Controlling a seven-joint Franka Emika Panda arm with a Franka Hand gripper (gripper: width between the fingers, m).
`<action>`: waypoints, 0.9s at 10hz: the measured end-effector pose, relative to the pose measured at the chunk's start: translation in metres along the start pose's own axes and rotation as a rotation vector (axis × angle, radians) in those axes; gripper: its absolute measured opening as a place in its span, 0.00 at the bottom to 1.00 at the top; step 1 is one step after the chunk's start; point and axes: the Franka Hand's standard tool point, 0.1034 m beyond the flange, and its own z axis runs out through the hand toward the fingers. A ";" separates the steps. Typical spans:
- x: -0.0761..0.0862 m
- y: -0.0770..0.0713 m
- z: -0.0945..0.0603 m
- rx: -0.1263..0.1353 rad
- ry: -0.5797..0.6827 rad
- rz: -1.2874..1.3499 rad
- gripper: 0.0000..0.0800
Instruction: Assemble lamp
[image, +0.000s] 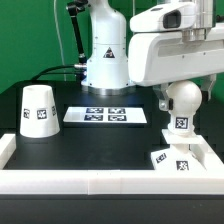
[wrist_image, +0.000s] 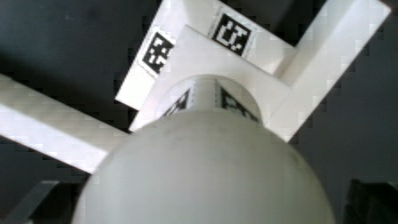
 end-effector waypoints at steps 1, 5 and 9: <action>0.001 -0.002 0.000 -0.001 -0.002 -0.048 0.87; 0.000 0.001 0.000 -0.006 -0.009 -0.160 0.72; -0.001 0.001 0.000 -0.006 -0.009 -0.130 0.72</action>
Offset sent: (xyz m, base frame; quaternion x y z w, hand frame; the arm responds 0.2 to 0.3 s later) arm 0.0085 -0.0030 0.0021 0.0112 -0.0022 -0.0145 0.9998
